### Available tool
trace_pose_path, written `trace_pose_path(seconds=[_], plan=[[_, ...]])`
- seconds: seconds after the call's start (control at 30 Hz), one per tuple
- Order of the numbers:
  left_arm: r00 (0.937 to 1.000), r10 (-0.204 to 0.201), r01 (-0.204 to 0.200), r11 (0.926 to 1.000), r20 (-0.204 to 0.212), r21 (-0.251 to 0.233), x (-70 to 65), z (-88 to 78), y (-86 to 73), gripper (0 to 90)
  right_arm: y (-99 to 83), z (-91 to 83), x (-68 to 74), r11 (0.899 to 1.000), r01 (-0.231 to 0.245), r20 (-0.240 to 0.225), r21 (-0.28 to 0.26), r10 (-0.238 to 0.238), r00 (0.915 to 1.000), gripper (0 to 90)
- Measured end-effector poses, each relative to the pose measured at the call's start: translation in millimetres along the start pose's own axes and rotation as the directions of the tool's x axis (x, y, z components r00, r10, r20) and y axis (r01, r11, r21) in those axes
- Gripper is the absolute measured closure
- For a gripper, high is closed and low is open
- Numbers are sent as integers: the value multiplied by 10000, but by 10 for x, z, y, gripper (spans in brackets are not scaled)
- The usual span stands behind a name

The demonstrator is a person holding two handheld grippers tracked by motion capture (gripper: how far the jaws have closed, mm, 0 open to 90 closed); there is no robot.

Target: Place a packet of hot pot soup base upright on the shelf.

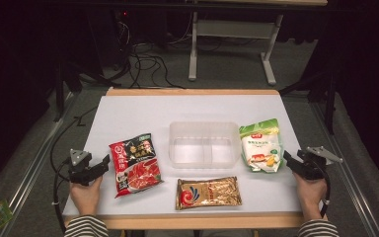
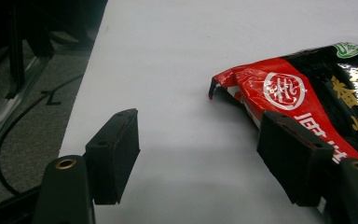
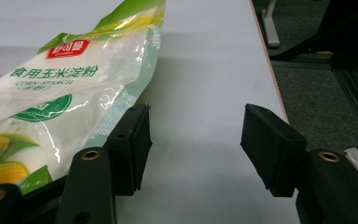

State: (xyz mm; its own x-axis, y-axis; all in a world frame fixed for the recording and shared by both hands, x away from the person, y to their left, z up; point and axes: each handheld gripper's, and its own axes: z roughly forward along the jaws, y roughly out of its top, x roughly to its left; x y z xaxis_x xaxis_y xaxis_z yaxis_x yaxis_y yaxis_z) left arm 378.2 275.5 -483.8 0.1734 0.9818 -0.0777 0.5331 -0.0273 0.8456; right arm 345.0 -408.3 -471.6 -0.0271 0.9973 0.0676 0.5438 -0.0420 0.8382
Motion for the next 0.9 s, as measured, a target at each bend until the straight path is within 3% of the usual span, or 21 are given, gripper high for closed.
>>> trace_pose_path(seconds=[0.3,0.4,0.6,0.9], plan=[[10000,50,-50,10000,-18,42,-4,1,1,302,26,-96,12,9997,129,-276,-220,-135,9995,440],[9999,85,-85,10000,-54,1,-9,-1,-1,302,85,-180,1,9997,-18,-197,-260,13,9998,439],[10000,83,-83,10000,-48,22,-10,3,0,302,176,-219,6,9998,146,-838,116,-135,9964,448],[9999,145,-144,9998,-49,117,-16,8,4,301,304,-197,30,9977,468,-1353,493,-397,9900,457]])
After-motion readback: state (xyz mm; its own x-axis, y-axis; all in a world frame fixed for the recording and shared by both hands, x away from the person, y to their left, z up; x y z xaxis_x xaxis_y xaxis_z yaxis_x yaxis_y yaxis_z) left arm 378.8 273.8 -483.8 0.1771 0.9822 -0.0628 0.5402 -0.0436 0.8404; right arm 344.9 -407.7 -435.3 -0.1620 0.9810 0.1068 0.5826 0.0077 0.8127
